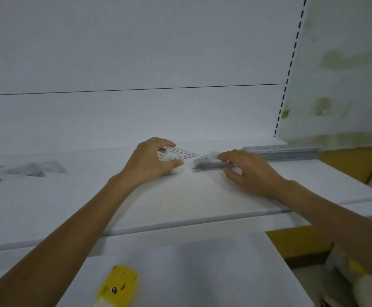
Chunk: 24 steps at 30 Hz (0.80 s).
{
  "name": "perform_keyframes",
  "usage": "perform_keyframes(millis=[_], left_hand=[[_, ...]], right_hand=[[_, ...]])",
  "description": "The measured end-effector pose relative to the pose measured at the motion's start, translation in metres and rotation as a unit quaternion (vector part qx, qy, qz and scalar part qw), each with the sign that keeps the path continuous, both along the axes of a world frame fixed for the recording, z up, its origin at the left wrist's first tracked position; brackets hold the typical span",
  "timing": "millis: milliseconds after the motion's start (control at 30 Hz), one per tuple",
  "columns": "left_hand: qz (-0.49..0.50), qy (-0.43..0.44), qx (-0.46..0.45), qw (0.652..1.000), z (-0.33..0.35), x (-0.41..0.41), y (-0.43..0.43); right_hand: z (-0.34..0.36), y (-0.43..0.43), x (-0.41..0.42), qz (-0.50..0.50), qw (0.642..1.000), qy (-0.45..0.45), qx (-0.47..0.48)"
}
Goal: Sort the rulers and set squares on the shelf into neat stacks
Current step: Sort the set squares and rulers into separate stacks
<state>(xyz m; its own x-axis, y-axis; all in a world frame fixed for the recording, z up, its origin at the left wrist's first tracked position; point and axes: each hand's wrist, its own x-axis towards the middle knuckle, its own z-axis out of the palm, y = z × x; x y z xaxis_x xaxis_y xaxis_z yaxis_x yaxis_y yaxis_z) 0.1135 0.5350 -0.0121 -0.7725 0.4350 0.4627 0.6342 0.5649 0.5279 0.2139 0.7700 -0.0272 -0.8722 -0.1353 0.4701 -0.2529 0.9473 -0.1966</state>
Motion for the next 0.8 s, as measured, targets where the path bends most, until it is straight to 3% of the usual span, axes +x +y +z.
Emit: perform_keyframes(millis=[133,233,567,800], left_hand=[[-0.014,0.000,-0.003,1.000,0.000,0.009,0.046],[-0.017,-0.005,0.000,1.000,0.001,0.012,0.071],[0.000,0.003,-0.047,0.999,-0.001,0.002,0.121],[-0.012,0.016,-0.027,0.999,-0.011,-0.004,0.120]], right_hand=[[-0.004,0.036,0.017,-0.045,0.997,-0.048,-0.037],[-0.010,0.045,0.021,-0.045,0.995,-0.086,-0.013],[-0.016,0.049,0.017,-0.028,0.997,-0.075,-0.013],[-0.018,0.050,0.014,-0.009,0.998,-0.060,-0.015]])
